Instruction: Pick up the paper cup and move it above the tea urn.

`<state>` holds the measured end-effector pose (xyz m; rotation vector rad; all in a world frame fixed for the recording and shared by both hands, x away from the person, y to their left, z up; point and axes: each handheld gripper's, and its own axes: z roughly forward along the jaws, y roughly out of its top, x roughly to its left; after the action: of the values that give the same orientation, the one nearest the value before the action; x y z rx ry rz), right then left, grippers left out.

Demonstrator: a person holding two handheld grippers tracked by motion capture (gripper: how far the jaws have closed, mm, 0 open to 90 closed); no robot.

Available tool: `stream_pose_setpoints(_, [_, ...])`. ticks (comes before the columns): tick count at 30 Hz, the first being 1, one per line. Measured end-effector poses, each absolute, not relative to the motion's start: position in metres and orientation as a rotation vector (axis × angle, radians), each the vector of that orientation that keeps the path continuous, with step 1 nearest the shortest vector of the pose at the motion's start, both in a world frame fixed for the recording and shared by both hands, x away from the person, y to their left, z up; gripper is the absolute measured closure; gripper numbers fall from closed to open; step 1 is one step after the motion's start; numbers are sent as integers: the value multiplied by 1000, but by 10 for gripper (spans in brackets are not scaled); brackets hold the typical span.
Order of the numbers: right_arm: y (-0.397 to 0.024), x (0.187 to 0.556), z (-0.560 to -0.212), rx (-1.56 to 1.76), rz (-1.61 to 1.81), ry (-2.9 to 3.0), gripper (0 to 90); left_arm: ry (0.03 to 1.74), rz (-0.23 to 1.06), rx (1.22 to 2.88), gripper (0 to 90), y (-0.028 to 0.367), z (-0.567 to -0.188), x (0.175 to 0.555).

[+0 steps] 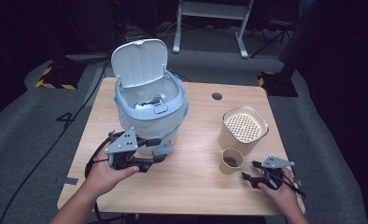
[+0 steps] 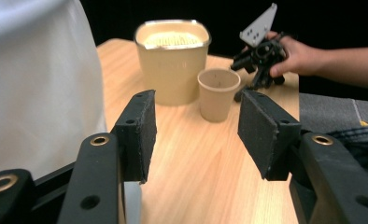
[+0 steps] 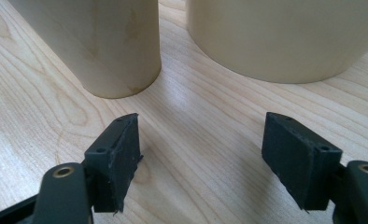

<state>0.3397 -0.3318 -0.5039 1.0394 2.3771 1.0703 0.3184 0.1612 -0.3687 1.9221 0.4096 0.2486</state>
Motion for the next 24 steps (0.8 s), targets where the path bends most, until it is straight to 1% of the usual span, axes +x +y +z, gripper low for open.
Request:
stream_pose_setpoints(8, [-334, 339, -503, 1023, 1072, 2398, 279, 462, 210, 1938, 469, 162, -405, 320])
stream_pose_setpoints(20, [-338, 335, -480, 984, 1116, 2415, 280, 608, 215, 2036, 464, 161, -455, 329])
stream_pose_setpoints(24, [-336, 331, -476, 966, 1164, 2404, 261, 654, 178, 2053, 469, 162, -474, 333])
